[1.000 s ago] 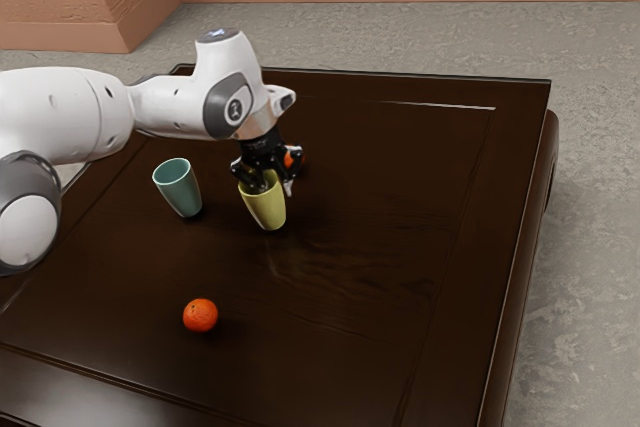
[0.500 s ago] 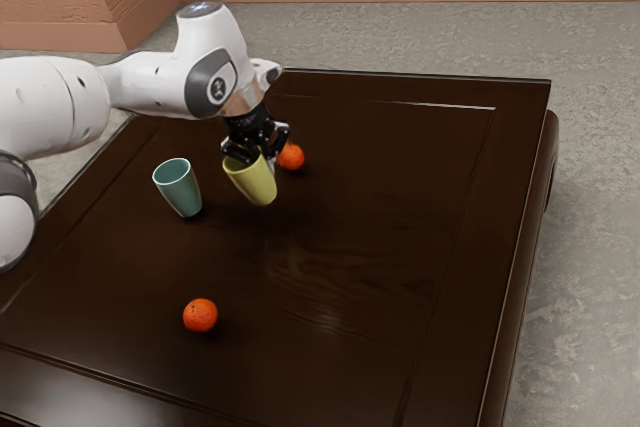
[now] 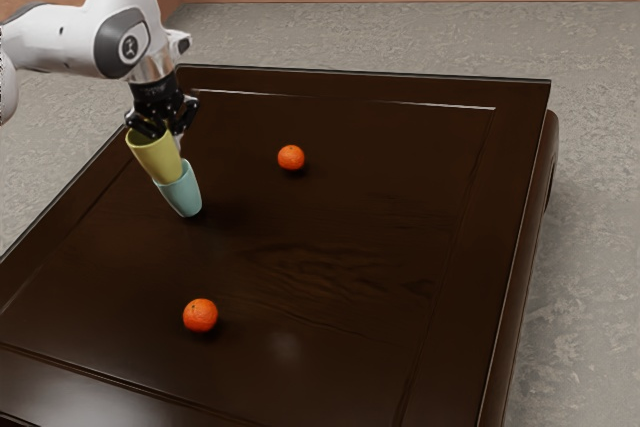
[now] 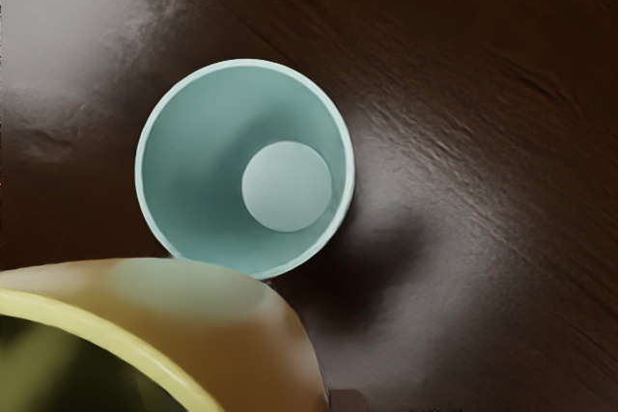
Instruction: Place the right cup onto the left cup
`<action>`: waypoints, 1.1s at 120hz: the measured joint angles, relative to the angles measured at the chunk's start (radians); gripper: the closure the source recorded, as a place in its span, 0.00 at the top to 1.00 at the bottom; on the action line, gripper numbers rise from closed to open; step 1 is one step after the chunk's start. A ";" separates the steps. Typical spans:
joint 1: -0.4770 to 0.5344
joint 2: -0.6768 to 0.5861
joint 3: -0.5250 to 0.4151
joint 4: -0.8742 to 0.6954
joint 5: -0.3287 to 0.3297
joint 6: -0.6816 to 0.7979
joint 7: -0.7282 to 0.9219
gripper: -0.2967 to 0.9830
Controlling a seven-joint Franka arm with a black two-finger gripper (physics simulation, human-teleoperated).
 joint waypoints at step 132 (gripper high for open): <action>0.072 0.234 -0.001 0.209 -0.044 -0.029 -0.002 0.42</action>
